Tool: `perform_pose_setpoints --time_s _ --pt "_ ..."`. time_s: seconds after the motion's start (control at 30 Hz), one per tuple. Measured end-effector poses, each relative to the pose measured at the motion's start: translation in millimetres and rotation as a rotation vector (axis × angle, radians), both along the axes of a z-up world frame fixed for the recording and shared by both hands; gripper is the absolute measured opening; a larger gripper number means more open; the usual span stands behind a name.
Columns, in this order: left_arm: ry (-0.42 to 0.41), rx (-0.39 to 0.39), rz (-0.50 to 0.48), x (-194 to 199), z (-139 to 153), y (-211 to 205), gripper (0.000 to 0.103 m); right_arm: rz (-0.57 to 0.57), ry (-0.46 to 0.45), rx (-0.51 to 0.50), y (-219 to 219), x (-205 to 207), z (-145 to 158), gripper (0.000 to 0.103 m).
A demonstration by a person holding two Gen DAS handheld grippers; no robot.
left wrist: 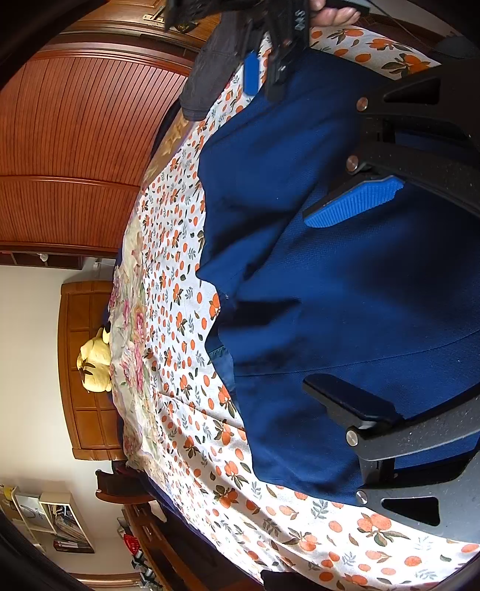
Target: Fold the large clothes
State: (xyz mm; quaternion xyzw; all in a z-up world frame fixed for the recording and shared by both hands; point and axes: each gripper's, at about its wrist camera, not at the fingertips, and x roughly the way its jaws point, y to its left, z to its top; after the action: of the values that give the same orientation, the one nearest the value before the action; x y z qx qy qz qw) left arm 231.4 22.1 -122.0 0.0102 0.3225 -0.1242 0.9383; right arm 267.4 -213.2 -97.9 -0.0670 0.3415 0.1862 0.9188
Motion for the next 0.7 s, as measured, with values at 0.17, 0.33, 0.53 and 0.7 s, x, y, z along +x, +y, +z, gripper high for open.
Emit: perform_pose_setpoints --time_s 0.17,0.33,0.53,0.7 --pt "-0.005 0.006 -0.004 -1.9 0.8 -0.5 0.082 -0.021 0.003 -0.008 -3.3 -24.7 -3.8 0.058" --pt "-0.03 0.01 -0.013 -15.2 8.7 -6.6 0.082 -0.011 0.107 -0.013 -6.2 -13.9 -30.5 0.058" --pt "-0.038 0.006 -0.009 -49.6 15.0 -18.0 0.082 0.002 0.084 -0.013 -5.7 -16.2 -34.2 0.059" --pt "-0.027 0.052 -0.021 -72.5 16.4 -33.0 0.082 -0.011 0.06 -0.015 -4.1 -21.5 -34.1 0.059"
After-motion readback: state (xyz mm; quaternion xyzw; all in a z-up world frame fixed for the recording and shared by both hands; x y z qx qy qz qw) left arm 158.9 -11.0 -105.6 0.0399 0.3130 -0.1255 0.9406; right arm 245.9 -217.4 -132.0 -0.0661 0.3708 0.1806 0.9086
